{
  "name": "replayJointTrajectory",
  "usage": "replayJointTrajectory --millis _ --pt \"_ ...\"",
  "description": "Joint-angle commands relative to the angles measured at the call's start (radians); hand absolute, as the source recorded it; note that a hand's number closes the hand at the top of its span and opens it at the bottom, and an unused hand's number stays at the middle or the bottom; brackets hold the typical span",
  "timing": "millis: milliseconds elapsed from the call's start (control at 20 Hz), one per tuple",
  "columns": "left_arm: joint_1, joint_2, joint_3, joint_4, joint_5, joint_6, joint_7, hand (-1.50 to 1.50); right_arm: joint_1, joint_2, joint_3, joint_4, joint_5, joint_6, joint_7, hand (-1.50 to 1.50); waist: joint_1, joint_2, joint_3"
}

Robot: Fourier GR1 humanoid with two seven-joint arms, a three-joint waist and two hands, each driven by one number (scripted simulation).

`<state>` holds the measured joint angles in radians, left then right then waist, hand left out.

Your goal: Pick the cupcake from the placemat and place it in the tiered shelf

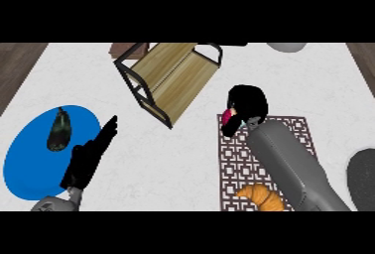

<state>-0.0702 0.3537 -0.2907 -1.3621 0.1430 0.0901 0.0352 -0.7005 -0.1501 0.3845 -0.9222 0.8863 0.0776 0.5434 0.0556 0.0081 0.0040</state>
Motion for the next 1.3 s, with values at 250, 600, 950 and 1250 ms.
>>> replayJointTrajectory --millis 250,600,950,1250 --pt "0.04 0.013 0.013 0.001 -0.003 0.0 -0.014 0.0 -0.11 -0.32 -0.087 -0.146 -0.19 0.112 -0.73 1.5 -0.045 -0.006 -0.002" --pt "0.029 -0.018 0.021 0.028 -0.012 -0.001 -0.049 0.0 -0.285 -0.322 -0.352 -0.038 -0.423 0.202 -0.801 1.5 -0.034 -0.002 -0.004" --pt "-0.005 -0.03 0.047 0.034 -0.02 -0.015 0.006 0.0 -0.507 -0.224 -0.367 0.14 -0.367 0.157 -0.734 1.5 -0.035 -0.003 -0.005" --pt "-0.018 -0.036 0.029 -0.003 -0.052 -0.011 0.034 0.0 -0.698 -0.191 -0.398 0.402 -0.302 0.05 -0.739 1.5 -0.004 0.007 -0.004"
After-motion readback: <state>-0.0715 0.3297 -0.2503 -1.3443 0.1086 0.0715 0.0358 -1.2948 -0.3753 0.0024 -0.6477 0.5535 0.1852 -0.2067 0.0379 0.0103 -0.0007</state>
